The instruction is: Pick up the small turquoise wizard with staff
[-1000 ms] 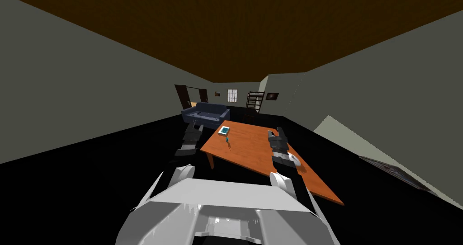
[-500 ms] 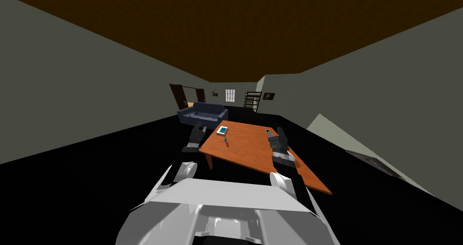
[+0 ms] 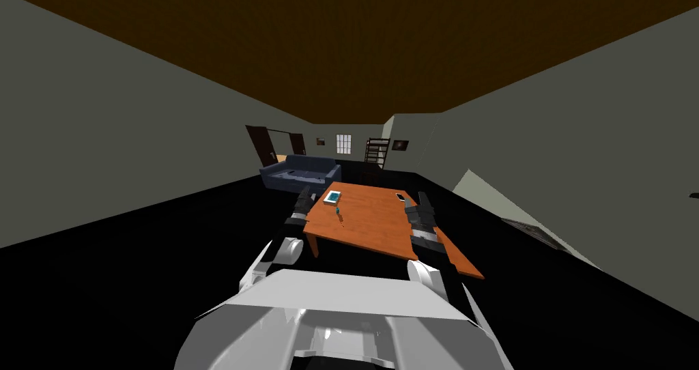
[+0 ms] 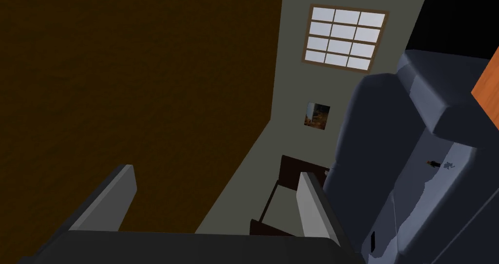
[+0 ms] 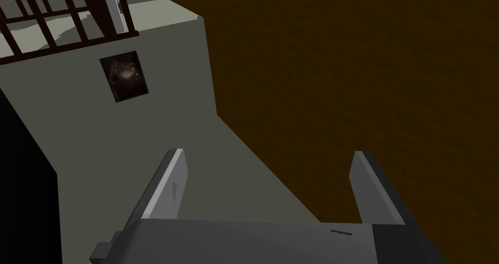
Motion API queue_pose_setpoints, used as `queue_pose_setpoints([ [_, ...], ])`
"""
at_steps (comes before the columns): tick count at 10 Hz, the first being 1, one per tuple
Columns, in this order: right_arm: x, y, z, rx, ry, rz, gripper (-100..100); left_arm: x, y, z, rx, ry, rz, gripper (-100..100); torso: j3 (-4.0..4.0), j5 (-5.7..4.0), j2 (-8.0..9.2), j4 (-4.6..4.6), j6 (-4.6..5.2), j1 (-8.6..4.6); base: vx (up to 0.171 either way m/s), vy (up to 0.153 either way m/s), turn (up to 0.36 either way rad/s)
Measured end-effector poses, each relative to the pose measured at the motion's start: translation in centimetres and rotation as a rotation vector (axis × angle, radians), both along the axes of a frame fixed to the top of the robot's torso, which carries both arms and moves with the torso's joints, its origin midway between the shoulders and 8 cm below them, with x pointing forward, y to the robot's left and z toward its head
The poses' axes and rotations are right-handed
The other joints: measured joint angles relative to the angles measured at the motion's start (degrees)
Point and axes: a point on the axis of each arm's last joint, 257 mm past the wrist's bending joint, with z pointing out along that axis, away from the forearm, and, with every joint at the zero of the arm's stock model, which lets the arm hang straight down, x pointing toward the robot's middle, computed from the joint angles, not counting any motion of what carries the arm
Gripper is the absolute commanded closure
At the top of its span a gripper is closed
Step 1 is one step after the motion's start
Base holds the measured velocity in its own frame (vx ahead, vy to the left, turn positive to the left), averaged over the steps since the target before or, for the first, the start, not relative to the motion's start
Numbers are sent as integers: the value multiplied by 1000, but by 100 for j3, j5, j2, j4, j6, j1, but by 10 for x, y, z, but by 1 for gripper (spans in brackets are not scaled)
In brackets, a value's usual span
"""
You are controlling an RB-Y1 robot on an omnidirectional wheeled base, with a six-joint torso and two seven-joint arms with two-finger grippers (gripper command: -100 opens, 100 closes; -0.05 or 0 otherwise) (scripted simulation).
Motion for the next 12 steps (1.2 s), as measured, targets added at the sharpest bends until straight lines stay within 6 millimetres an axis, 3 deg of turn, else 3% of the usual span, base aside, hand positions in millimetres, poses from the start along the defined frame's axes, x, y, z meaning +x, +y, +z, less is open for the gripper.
queue_pose_setpoints([
  [12, 0, 0, 0, 0, 0, 0, 0, 74, 2, -94, -45, 235, -22, -100, -1, -1, -2, 0, -4, -1, -6, -10, -69],
])
